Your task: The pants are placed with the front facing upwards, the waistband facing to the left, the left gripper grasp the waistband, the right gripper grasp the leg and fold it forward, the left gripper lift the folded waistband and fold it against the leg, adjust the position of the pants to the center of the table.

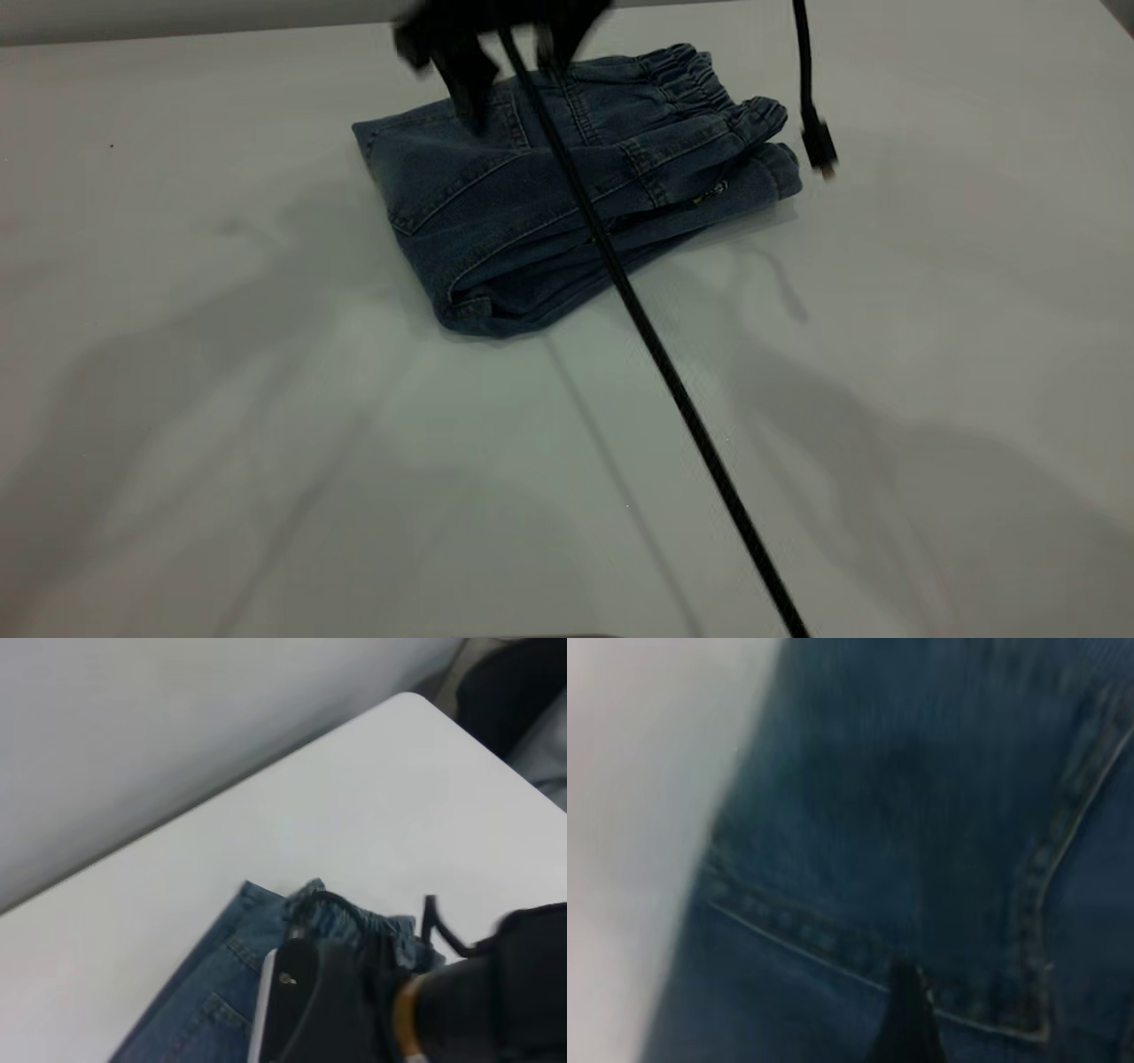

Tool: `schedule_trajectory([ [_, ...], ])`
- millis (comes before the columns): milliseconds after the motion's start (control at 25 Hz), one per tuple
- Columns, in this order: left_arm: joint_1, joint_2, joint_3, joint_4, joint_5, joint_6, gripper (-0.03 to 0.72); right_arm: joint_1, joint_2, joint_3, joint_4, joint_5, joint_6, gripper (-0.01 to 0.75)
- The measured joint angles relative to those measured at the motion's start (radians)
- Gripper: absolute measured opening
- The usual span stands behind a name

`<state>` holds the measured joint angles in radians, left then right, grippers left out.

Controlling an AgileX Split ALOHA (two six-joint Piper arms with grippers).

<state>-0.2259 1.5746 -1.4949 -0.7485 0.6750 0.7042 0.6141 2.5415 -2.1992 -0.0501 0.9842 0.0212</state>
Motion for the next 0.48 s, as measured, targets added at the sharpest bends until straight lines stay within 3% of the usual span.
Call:
schedule_trajectory([
  [200,0.000,0.000,0.000,-0.003,0.052,-0.002,0.580,-0.006,0.070,0.000,-0.083,0.048,0.064,0.493],
  [480,0.000,0.000,0.000,-0.002,0.078,-0.002,0.580,-0.009,0.099,-0.011,-0.025,0.094,0.132,0.491],
])
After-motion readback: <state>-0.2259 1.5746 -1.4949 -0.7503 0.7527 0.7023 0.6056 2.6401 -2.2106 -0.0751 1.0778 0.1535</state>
